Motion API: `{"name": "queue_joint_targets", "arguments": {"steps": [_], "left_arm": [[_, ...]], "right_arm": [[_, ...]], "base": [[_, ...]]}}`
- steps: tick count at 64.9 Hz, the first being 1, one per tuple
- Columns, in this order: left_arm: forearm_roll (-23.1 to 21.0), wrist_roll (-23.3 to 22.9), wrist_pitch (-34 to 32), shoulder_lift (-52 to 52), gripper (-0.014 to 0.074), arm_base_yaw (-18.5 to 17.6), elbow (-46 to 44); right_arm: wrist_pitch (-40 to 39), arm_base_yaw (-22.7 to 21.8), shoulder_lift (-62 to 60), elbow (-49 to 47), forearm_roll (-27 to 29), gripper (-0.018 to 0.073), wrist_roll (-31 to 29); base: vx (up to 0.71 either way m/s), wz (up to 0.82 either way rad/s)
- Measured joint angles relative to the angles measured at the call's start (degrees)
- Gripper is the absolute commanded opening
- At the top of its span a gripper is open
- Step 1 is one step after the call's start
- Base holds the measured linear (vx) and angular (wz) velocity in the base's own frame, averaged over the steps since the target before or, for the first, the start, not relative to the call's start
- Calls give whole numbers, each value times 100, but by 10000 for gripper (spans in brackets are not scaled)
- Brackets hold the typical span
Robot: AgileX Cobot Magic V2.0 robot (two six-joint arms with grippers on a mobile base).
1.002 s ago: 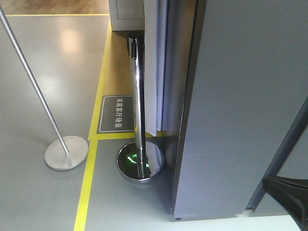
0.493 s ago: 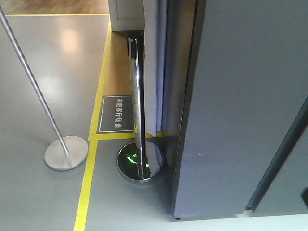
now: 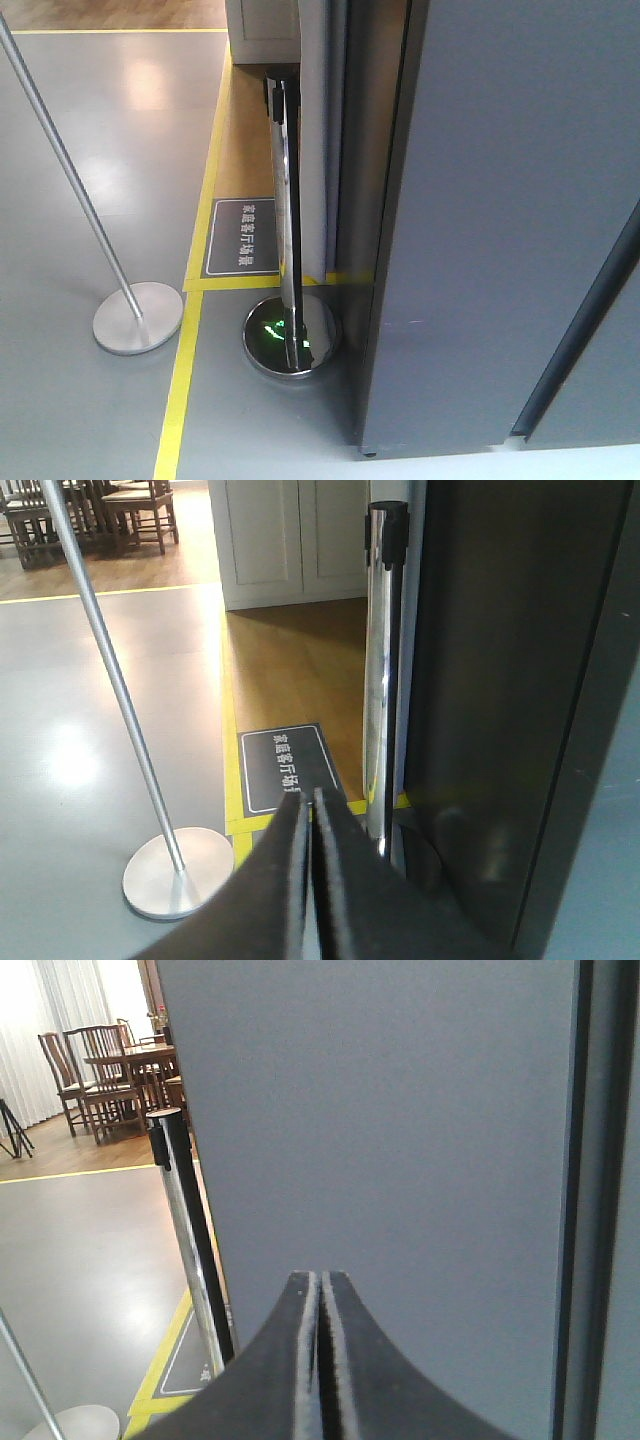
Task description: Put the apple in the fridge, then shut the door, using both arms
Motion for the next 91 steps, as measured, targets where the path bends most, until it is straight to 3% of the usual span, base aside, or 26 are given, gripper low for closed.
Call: {"name": "queue_joint_targets", "arguments": {"steps": [91], "left_arm": [[-5,0,0,0,-7,0,0]], "right_arm": [[-208,0,0,0,-25,-3,19]], "base": [[0,0]]}}
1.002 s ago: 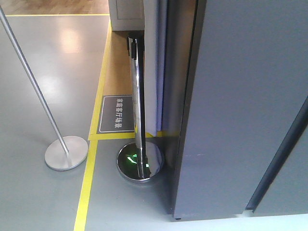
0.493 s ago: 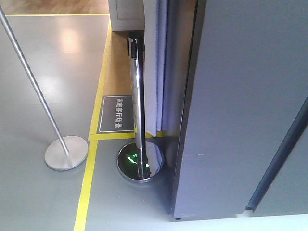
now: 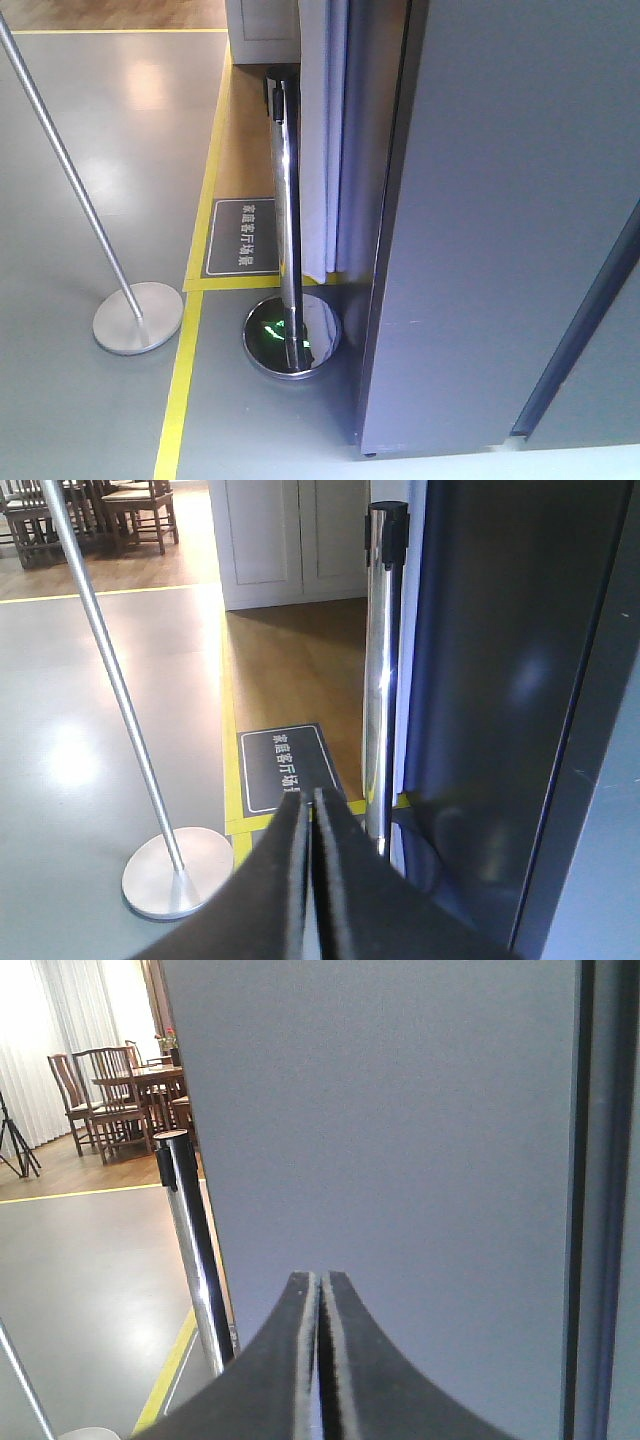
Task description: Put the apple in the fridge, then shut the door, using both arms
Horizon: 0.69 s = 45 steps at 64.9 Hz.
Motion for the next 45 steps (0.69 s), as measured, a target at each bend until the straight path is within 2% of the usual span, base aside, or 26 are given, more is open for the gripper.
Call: {"name": "queue_joint_targets", "arguments": {"steps": [13,45], "left_arm": [[0,0,0,0,-7,0,0],[0,0,0,0,-7,0,0]], "right_arm": [[0,0,0,0,-244,-3,-208],[0,0,0,0,-263,-3,-255]], "base": [[0,0],[0,0]]}}
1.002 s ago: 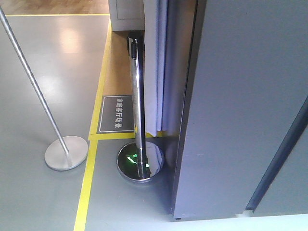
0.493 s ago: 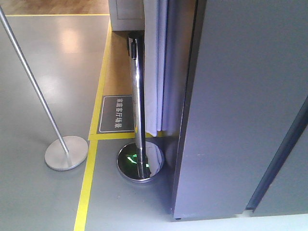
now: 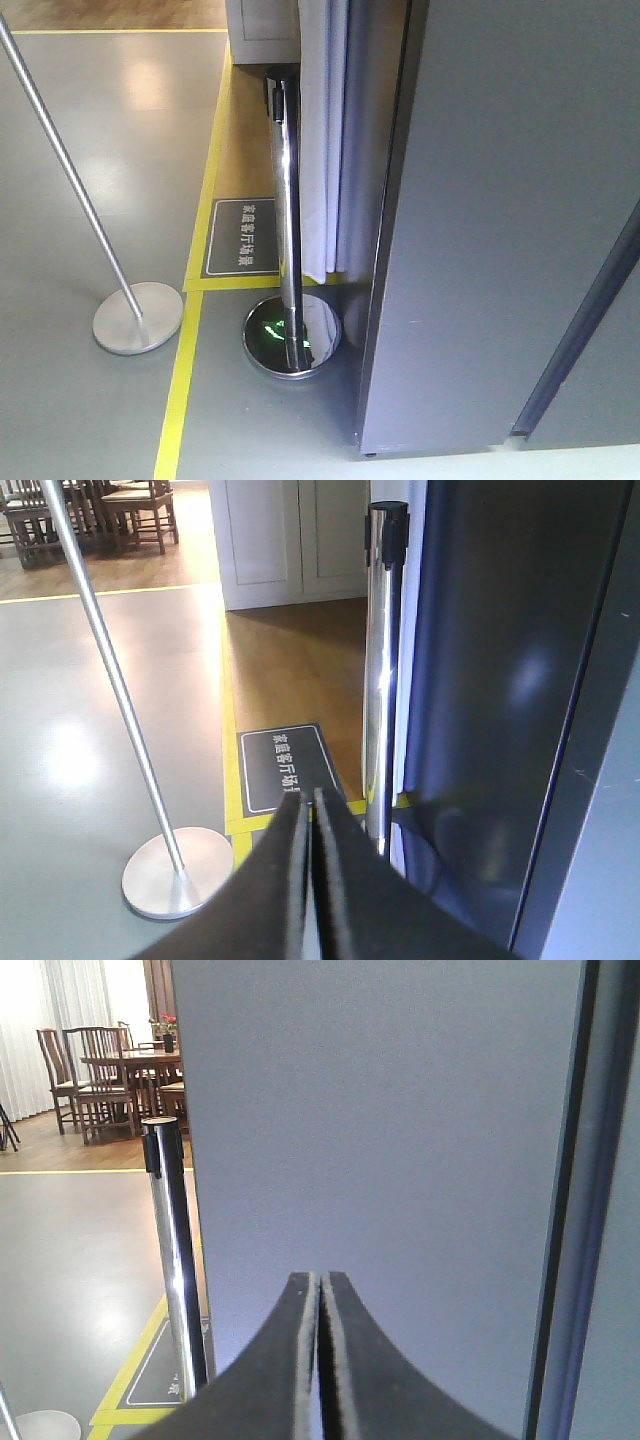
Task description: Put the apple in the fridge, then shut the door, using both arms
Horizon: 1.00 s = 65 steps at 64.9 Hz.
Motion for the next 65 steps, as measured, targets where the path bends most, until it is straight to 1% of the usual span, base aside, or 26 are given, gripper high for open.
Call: {"name": "queue_joint_targets", "arguments": {"steps": [65], "left_arm": [[0,0,0,0,-7,0,0]], "right_arm": [[42,0,0,0,-4,-3,-18]], "base": [[0,0]]}}
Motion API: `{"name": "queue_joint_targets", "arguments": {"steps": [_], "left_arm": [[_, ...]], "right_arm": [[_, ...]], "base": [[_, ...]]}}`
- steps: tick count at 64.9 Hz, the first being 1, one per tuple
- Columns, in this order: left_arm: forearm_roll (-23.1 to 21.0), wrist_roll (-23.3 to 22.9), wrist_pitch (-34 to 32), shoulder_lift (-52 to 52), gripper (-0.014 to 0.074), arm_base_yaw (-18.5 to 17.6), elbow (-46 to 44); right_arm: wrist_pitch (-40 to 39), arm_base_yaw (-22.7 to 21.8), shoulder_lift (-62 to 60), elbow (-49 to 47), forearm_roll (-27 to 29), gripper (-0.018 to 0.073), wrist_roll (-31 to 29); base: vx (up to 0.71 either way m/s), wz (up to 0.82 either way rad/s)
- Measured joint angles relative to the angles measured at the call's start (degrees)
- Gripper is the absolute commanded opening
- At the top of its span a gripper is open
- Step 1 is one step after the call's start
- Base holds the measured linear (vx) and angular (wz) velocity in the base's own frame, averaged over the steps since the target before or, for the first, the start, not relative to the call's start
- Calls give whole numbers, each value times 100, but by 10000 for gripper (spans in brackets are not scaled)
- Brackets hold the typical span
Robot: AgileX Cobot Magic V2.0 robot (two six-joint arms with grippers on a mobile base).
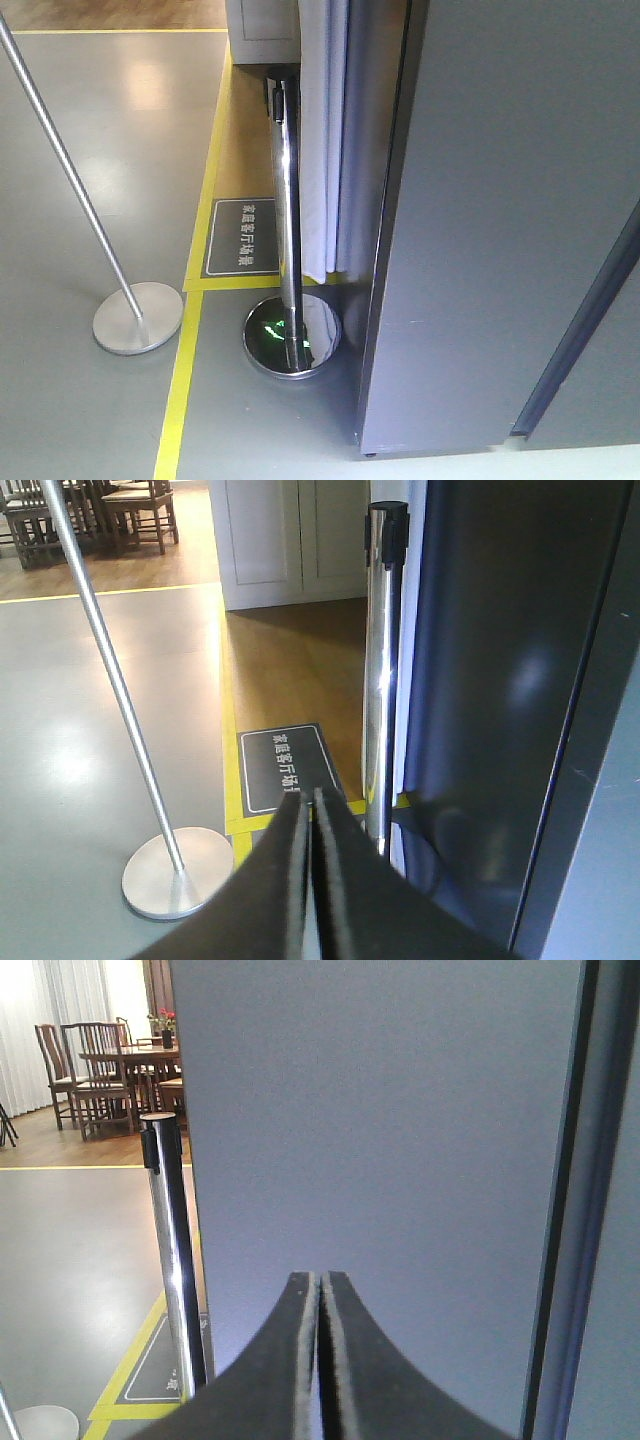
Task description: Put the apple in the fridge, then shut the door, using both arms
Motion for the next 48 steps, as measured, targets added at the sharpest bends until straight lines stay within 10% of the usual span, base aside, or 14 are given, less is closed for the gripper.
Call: {"name": "queue_joint_targets", "arguments": {"steps": [48], "left_arm": [[0,0,0,0,-7,0,0]], "right_arm": [[0,0,0,0,0,-3,0]], "base": [[0,0]]}}
